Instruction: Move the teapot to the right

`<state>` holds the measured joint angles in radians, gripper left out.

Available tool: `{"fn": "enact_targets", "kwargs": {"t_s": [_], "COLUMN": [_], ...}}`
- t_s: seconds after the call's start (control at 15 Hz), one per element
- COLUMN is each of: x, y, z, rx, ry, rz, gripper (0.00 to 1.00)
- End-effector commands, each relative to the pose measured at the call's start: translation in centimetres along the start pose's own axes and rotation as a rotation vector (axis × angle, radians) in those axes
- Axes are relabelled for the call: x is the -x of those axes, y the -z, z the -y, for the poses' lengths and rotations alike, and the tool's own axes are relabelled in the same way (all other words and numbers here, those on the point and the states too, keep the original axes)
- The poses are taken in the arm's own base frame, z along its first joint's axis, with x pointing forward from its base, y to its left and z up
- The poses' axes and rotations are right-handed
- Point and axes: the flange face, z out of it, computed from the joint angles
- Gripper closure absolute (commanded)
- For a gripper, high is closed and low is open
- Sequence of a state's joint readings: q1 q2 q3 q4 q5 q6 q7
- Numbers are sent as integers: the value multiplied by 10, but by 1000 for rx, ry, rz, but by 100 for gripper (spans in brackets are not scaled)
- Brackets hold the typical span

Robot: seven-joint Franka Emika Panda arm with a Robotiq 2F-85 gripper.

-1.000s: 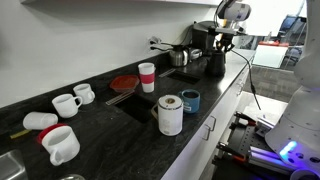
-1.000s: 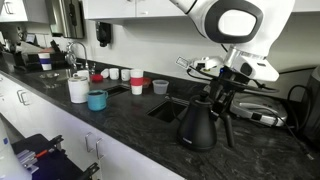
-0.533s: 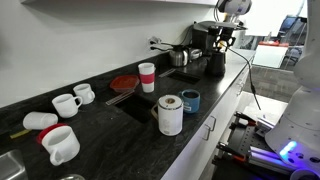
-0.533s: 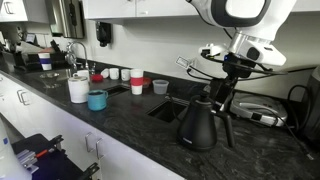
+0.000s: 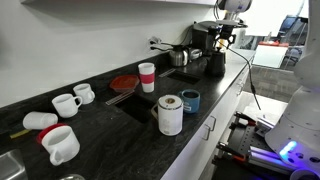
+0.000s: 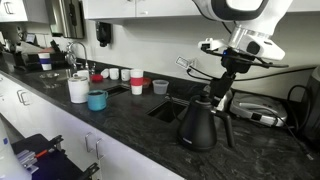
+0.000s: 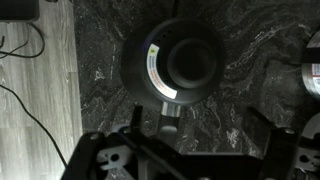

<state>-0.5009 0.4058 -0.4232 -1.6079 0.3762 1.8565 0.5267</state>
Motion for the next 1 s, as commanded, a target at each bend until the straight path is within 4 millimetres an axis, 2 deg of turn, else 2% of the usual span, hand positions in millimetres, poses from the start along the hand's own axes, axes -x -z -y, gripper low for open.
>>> {"fn": "enact_targets", "kwargs": {"t_s": [0.0,0.2,0.47,0.53,0.67,0.93], "x": [15,32,77,59,66,59], "y": [10,28,40,42,43,39], "z": [-6,-6,-6,2,3,1], "rx": [3,-27,-13,-10,-10,-2], "ry": [75,135,236,187,194,183], "rz": [-7,-42,-43,-26,-25,-23], "gripper": [0,0,0,0,0,0]}}
